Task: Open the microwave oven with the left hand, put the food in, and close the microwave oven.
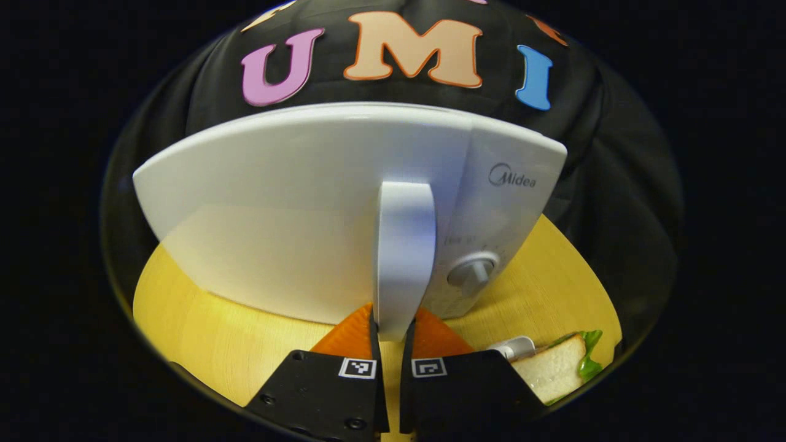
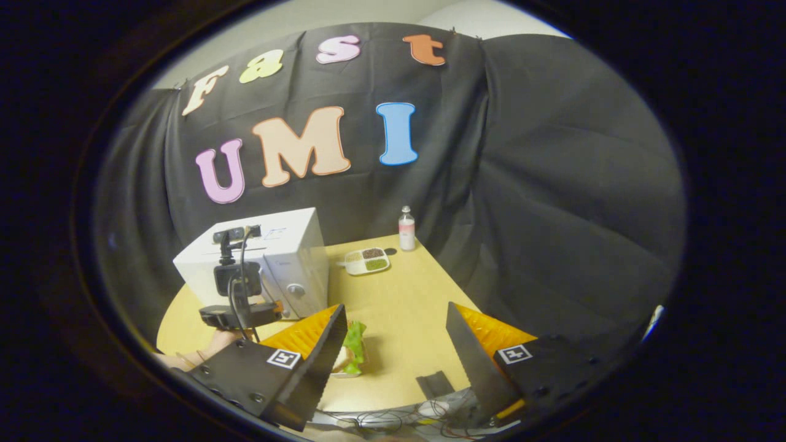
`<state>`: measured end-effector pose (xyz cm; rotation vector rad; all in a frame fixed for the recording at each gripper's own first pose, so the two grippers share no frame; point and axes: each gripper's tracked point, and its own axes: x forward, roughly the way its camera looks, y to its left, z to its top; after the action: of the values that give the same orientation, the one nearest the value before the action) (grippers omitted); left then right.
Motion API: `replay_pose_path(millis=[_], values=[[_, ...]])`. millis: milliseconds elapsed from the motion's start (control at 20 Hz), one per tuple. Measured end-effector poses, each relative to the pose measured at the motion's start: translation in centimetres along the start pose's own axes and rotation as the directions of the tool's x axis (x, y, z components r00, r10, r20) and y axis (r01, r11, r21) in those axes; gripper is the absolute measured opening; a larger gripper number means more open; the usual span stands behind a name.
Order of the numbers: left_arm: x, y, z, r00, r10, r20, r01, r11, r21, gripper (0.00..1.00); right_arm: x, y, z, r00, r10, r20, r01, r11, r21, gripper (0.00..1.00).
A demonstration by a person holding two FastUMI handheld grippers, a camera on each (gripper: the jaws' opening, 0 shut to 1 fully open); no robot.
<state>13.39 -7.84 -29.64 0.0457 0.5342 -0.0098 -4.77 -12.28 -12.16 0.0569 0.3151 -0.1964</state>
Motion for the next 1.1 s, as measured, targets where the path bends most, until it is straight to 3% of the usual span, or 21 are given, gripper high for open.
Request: replay_pose_path(millis=[100, 200, 250, 450, 500, 550, 750, 800, 850, 1050, 1100], values=[[-1.7, 0.5, -0.9, 0.998, -0.014, 0.053, 0.011, 0.999, 0.052, 0.07, 0.4, 0.1, -0.4, 1.0, 0.007, -0.014, -0.007, 1.0, 0.009, 0.92], [-3.4, 1.1, -2.2, 0.999, -0.012, 0.043, 0.01, 0.999, 0.051, 0.07, 0.8, 0.4, -0.7, 0.999, 0.027, -0.033, -0.027, 1.0, 0.007, 0.92], [-4.1, 1.3, -2.8, 0.999, -0.019, 0.03, 0.017, 0.999, 0.052, 0.09, 0.8, 0.6, -0.8, 0.999, 0.039, -0.034, -0.039, 0.999, -0.003, 1.0], [-6.0, 2.3, -4.1, 0.999, -0.03, 0.012, 0.029, 0.997, 0.072, 0.15, 1.1, 1.2, -1.5, 0.996, 0.072, -0.052, -0.074, 0.996, -0.044, 1.0], [-6.4, 2.6, -4.4, 1.0, -0.025, 0.01, 0.024, 0.998, 0.066, 0.18, 1.1, 1.5, -1.8, 0.995, 0.084, -0.06, -0.086, 0.996, -0.039, 1.0], [-6.9, 2.9, -4.7, 1.0, -0.019, 0.003, 0.019, 0.998, 0.053, 0.19, 1.1, 1.9, -2.0, 0.993, 0.097, -0.07, -0.099, 0.995, -0.031, 0.93], [-8.3, 4.4, -5.2, 1.0, -0.008, -0.014, 0.008, 1.0, -0.012, 0.28, 1.4, 2.9, -3.1, 0.986, 0.131, -0.099, -0.133, 0.991, -0.015, 0.92], [-8.8, 4.7, -5.5, 1.0, -0.009, -0.026, 0.009, 1.0, -0.022, 0.4, 1.6, 3.0, -3.2, 0.985, 0.135, -0.106, -0.138, 0.99, -0.015, 0.92], [-9.2, 4.9, -5.9, 0.999, -0.009, -0.036, 0.009, 1.0, -0.026, 0.44, 1.8, 3.1, -3.5, 0.983, 0.141, -0.116, -0.144, 0.99, -0.014, 0.92], [-11.1, 7.3, -6.3, 0.998, 0.046, -0.031, -0.047, 0.998, -0.029, 0.51, 2.7, 3.5, -4.8, 0.972, 0.168, -0.165, -0.172, 0.985, -0.006, 0.93], [-11.7, 8.1, -6.3, 0.998, 0.063, -0.029, -0.064, 0.997, -0.04, 0.64, 3.1, 3.6, -5.1, 0.968, 0.176, -0.18, -0.179, 0.984, 0.0, 1.0]])
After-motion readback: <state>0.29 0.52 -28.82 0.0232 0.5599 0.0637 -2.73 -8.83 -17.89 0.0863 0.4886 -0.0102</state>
